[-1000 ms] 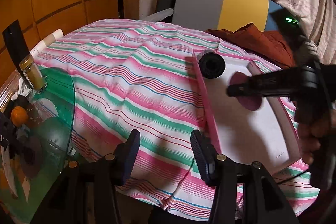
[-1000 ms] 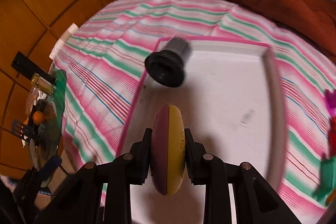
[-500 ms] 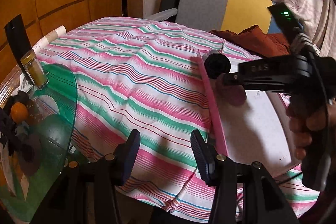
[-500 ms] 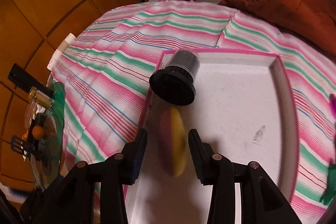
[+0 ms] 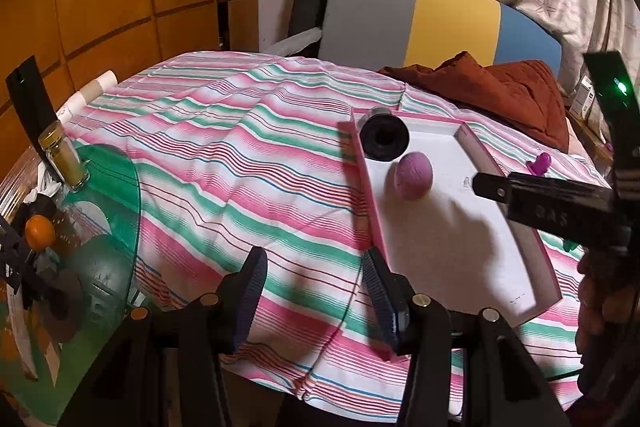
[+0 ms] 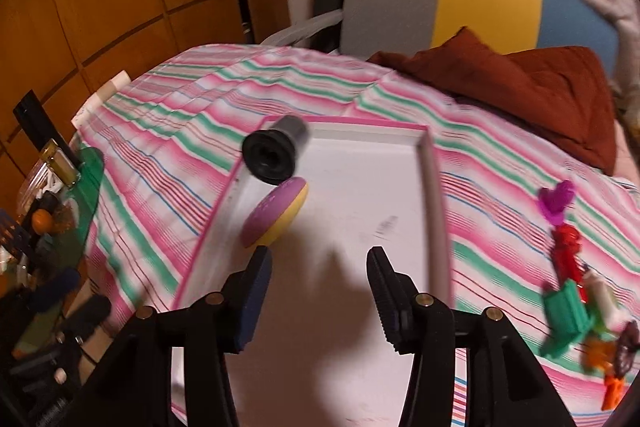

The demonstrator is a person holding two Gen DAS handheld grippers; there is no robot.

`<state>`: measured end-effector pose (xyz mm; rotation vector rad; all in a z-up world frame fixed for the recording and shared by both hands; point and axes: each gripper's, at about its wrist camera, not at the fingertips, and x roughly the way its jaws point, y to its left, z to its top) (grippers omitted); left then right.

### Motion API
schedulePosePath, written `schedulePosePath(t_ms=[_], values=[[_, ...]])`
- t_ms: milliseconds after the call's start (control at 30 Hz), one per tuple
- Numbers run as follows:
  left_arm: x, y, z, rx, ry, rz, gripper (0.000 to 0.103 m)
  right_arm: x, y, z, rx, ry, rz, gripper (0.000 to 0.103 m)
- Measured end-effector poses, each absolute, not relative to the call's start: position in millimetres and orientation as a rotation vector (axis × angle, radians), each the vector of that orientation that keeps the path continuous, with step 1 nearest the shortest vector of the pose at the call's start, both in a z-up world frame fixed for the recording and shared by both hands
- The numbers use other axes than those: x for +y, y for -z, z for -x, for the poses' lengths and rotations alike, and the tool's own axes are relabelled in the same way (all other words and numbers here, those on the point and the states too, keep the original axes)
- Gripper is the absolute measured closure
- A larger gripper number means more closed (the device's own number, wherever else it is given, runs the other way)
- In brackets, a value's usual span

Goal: Organize rigid objects
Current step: 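Move the left gripper to the teal stamp toy and grasp it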

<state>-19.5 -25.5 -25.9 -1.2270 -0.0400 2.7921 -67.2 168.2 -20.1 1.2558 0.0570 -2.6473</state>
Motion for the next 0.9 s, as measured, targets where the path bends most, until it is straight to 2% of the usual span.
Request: schedulePosePath(t_ms=[600, 667, 900], values=[[-2, 24, 18, 0.014, -2.749, 1.225, 0.053, 207, 16, 26, 0.091, 2.785, -1.166, 0.043], [0, 24, 19, -0.005, -2.717, 1.223, 0.053, 215, 15, 22, 0.091, 2.796, -1.16, 0.038], [3, 22, 24, -0.06, -2.692, 1.226, 0.053, 257, 8, 11, 0.112, 2.86, -1.172, 0.037]])
